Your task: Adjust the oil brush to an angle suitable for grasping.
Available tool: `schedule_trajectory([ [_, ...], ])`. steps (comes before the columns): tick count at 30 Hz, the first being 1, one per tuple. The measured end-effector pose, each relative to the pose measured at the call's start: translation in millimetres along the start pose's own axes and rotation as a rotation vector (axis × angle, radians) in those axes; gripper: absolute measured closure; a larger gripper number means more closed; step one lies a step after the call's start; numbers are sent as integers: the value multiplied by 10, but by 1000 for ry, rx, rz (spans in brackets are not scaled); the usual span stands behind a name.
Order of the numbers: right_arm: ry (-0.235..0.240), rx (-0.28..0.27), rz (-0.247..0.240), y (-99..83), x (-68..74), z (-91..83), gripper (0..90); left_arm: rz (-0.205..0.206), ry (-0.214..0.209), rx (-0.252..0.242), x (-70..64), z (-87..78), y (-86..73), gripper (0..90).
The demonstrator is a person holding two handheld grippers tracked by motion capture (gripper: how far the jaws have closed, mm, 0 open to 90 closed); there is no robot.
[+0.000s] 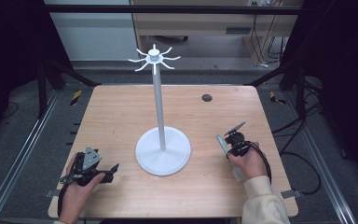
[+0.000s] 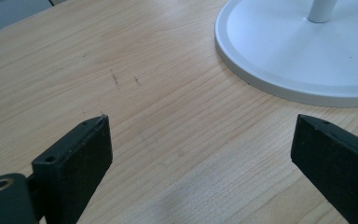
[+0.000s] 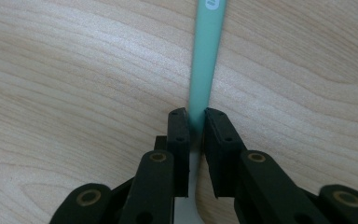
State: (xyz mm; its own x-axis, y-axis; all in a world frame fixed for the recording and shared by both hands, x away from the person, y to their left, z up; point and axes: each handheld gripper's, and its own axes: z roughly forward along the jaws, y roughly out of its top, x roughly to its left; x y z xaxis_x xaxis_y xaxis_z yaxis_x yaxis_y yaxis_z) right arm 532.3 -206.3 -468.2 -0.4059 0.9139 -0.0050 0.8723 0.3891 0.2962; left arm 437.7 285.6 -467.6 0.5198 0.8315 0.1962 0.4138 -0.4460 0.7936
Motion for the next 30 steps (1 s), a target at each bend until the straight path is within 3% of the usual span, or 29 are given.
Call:
schedule_trajectory([
  [5,-5,-11,5,5,-14,-10,827,-2,0,-1,1,-4,0,49],
  [11,20,-64,9,16,-20,-112,828,2,-3,-1,-4,1,2,49],
  [20,75,-210,12,57,-7,-374,828,2,3,-5,-7,0,1,48],
  [22,88,-262,9,98,11,-511,828,0,7,-6,-6,-3,-1,48],
  [23,88,-262,9,98,11,-511,828,0,7,-4,-4,-4,-3,48],
  [30,138,-373,-23,311,103,-845,828,0,10,0,-1,7,-8,48],
])
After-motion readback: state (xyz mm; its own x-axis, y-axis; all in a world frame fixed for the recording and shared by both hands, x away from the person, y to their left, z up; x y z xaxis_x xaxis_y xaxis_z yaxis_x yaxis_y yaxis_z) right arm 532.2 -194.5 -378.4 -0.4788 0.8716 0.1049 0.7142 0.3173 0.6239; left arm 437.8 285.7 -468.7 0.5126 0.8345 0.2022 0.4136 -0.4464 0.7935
